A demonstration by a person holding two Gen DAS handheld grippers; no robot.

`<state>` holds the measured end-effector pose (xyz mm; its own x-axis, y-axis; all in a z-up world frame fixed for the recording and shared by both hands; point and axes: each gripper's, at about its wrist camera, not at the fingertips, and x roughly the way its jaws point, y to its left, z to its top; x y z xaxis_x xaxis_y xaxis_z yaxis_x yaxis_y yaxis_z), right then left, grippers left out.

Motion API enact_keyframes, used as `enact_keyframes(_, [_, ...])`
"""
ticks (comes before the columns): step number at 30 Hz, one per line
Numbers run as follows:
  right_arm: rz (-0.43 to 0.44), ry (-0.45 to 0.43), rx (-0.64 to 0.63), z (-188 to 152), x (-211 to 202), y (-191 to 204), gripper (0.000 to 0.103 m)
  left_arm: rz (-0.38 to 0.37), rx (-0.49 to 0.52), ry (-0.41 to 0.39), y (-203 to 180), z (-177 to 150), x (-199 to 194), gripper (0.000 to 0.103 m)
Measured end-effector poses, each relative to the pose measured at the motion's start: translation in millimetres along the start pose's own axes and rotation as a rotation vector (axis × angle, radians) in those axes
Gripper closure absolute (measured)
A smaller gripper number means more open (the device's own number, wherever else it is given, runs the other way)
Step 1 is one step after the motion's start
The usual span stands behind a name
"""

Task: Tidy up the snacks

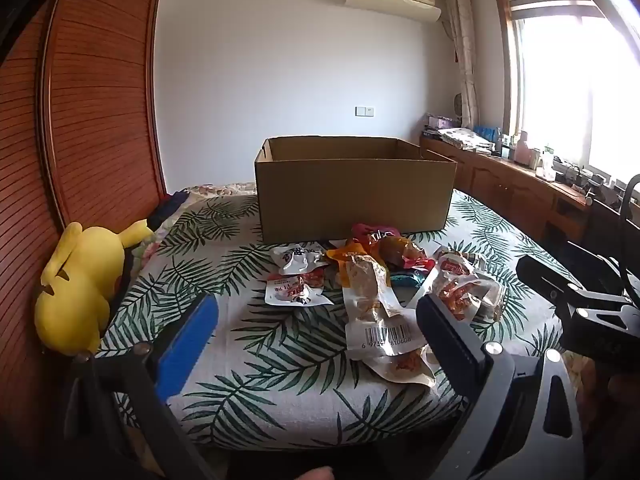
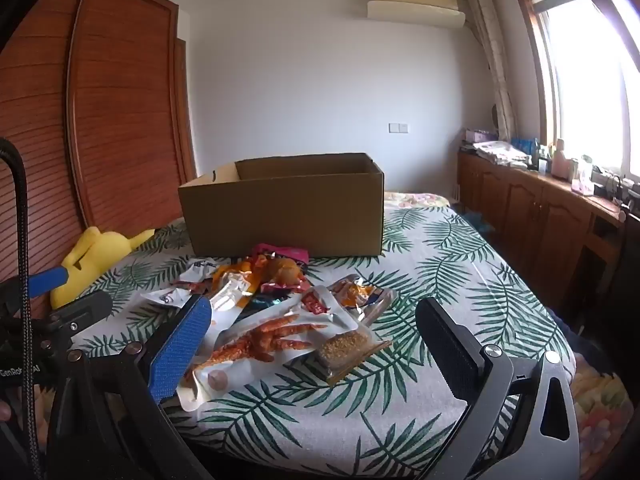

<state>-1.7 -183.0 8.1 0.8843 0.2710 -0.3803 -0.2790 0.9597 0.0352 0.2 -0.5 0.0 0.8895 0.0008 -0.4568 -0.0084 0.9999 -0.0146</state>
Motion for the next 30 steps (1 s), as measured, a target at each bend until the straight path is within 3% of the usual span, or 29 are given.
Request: enact_keyframes(30, [-0.008, -0.014, 0.012, -2, -2, -5, 0.000, 0.010, -0.011, -0.012, 10, 4, -8, 0.003])
